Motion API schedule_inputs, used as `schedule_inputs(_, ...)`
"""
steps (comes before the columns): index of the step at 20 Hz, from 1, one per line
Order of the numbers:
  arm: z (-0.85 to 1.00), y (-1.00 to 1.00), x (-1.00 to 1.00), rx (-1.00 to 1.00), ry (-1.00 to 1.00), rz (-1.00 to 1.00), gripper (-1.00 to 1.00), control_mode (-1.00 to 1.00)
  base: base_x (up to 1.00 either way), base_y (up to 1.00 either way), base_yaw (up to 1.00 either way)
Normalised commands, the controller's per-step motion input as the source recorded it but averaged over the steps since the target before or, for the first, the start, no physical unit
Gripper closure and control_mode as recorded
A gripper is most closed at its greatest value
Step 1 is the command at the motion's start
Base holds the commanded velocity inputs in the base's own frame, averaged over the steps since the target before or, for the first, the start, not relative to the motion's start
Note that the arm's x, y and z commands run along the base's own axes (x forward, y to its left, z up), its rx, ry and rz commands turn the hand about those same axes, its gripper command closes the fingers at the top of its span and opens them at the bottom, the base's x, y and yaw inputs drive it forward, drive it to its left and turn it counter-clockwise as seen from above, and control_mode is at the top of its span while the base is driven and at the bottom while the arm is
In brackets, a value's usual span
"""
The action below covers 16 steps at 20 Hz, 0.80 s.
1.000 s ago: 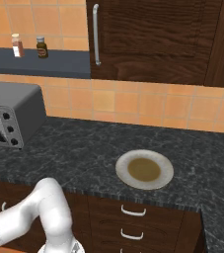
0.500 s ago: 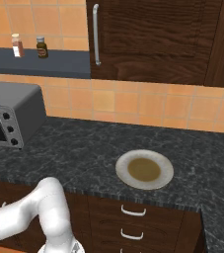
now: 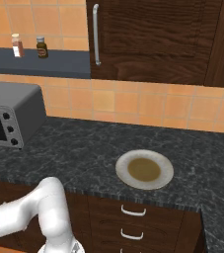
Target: Pick up the kebab skewer and baguette bread, and place them inside the toaster oven. Close the toaster oven door and start by setting the timer.
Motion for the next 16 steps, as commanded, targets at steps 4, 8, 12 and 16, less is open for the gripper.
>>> schedule_inputs(4, 0.0, 0.0, -0.02, 0.0, -0.01, 0.0, -1.0, -1.0, 0.0, 0.0, 0.0)
schedule_inputs(8, 0.15, -0.2, -0.33, 0.0, 0.0, -0.01, -1.0, -1.0, 0.0, 0.0, 0.0)
schedule_inputs(12, 0.13, -0.4, -0.44, 0.0, 0.0, -0.02, -1.0, -1.0, 0.0, 0.0, 0.0)
schedule_inputs(16, 0.11, -0.67, -0.22, 0.0, 0.0, -0.02, -1.0, -1.0, 0.0, 0.0, 0.0)
